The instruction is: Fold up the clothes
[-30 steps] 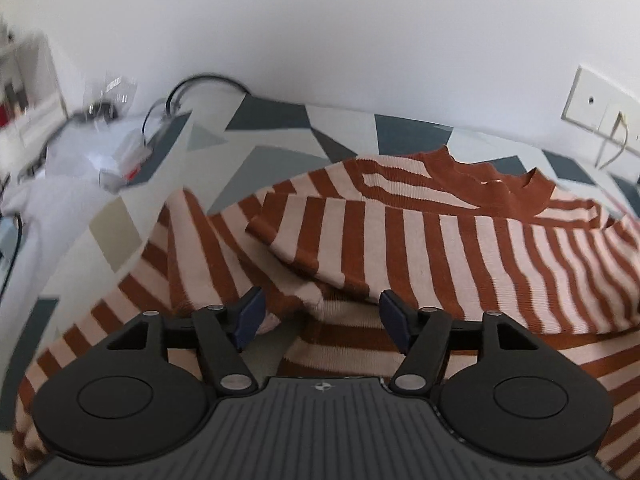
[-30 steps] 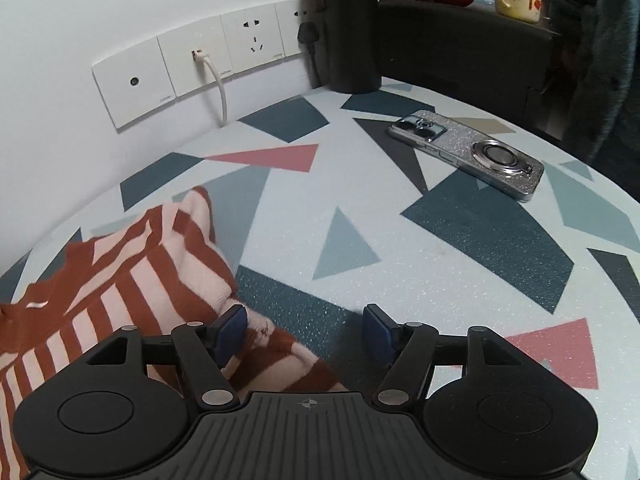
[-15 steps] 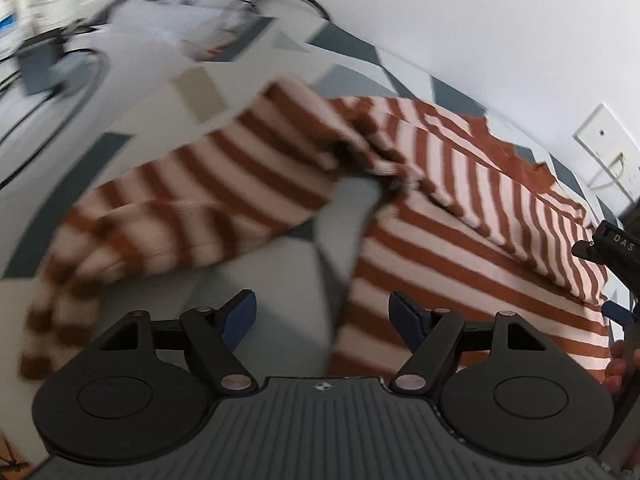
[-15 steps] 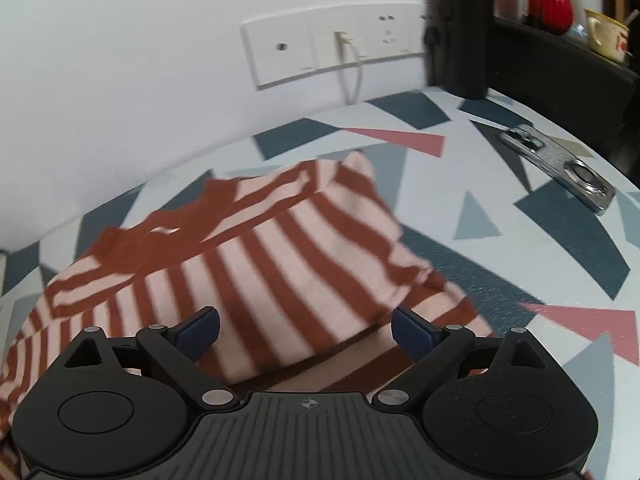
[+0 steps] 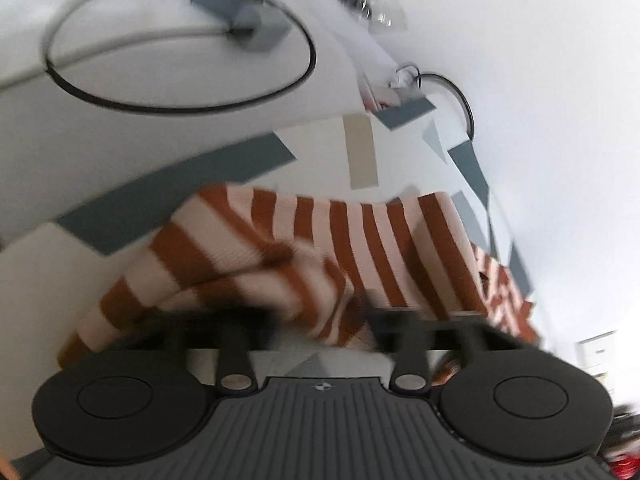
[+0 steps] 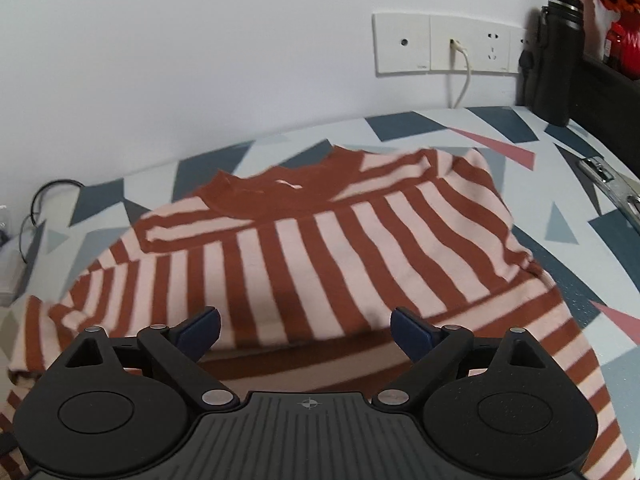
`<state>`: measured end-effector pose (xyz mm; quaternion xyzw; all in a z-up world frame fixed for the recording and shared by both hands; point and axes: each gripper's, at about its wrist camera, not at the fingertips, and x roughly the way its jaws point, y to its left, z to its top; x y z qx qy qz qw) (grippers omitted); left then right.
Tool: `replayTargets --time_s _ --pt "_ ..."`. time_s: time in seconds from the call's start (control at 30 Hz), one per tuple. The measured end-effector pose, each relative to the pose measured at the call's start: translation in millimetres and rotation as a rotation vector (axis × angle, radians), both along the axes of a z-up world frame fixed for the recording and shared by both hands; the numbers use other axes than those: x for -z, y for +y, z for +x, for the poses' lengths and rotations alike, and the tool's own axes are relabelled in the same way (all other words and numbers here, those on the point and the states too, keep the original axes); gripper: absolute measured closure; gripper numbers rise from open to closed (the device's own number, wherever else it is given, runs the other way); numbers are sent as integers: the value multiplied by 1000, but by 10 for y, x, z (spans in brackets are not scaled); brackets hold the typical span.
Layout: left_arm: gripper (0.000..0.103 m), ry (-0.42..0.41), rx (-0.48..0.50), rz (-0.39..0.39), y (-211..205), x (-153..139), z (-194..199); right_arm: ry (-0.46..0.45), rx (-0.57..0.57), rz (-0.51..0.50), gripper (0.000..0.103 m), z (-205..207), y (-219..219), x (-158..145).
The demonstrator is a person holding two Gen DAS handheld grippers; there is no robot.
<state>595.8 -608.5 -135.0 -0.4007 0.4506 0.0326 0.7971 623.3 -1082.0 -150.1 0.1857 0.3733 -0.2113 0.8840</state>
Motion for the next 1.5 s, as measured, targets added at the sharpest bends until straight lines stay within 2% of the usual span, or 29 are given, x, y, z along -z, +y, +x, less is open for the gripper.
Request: replayTargets --time_s 0.03,0.07,0.17,0.3,0.4,0.5,0.6,0.7,0.8,0.87,0.93,1.0,1.07,1.13,1.2,1.37,1.43,1.5 --pt "98 5 6 -17 16 7 23 1 17 17 11 8 -15 -4" --pt "98 -12 17 21 -12 -54 17 5 36 49 10 8 -42 13" --pt "98 -106 65 237 -180 -378 -33 29 99 148 9 -1 -127 92" --pt "98 -362 134 522 -566 -1059 -77 62 157 241 9 -44 -206 215" --pt "98 -582 272 648 -1060 -1535 1 20 185 313 9 -87 -310 232" --pt "98 -730 466 705 -1735 -1728 81 -37 278 360 11 -254 -563 200" --pt "98 -784 634 699 -2400 -1570 139 -98 378 378 11 -464 -842 160" --pt "97 -753 809 692 -3042 -1179 227 -154 452 290 11 -753 -1105 106" --pt "90 -604 1066 688 -3552 -678 313 -179 474 209 12 -917 -1250 79" --pt "85 -484 1169 706 -3714 -439 305 -186 475 168 12 -977 -1313 73" --pt "80 -471 1157 724 -3646 -385 230 -192 476 127 14 -1036 -1375 67" --pt "64 -517 1114 714 -3424 -457 148 -199 478 86 21 -1096 -1438 62" --pt "42 -571 1065 670 -3128 -556 56 -203 464 62 21 -1083 -1453 66" --pt "41 -600 1002 657 -2813 -612 7 -204 430 64 21 -961 -1400 84" --pt "41 -590 943 700 -2545 -597 -2 -204 326 3 21 -798 -1219 88" --pt "41 -481 882 836 -2240 -384 6 -201 44 -165 18 -379 -732 93" --pt "41 -441 849 870 -2208 -286 77 -168 -18 -253 19 -216 -575 144" --pt "41 -415 807 874 -2171 -227 185 -157 -18 -270 22 -69 -553 163"
